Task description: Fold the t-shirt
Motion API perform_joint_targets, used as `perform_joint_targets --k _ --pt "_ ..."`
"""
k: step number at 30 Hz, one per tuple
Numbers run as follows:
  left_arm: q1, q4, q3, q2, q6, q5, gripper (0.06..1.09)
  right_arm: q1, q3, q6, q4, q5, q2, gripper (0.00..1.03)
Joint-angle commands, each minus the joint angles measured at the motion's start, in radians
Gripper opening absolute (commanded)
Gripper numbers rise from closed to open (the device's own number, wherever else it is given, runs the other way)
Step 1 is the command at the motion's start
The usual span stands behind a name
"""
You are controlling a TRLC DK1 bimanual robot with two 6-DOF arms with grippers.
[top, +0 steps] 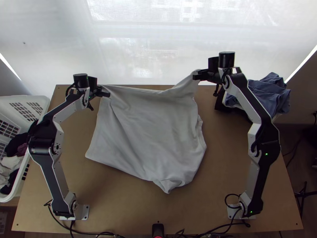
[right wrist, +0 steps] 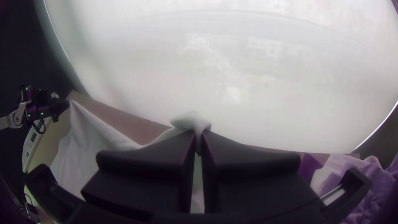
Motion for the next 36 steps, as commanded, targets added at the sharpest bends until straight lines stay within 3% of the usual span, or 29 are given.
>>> perform_joint_targets --k 1,11,28,32,34,35,36 --pt "0.006 0.035 -0.135 -0.101 0.004 0.025 0.09 0.004 -0.121 0.005 0.001 0.0 -0.092 0.03" --pt "0.003 0.034 -0.164 -0.157 -0.004 0.025 0.09 0.001 -0.196 -0.004 0.031 0.0 -0.115 0.03" --pt "-0.028 0.017 -0.155 -0.121 0.001 0.025 0.09 0.027 0.082 -0.059 0.071 0.0 0.296 0.05" --pt "-0.04 0.014 -0.156 -0.118 -0.001 0.025 0.09 0.022 0.12 -0.063 0.067 0.003 0.333 0.51" --pt "-0.045 0.012 -0.156 -0.118 -0.001 0.025 0.09 0.017 0.138 -0.063 0.044 0.011 0.339 0.86" --pt "-0.048 0.012 -0.156 -0.118 -0.002 0.025 0.09 0.016 0.154 -0.063 0.016 0.016 0.34 0.96" --pt "-0.049 0.012 -0.156 -0.12 -0.002 0.025 0.09 0.01 0.16 -0.059 -0.004 0.016 0.339 0.98"
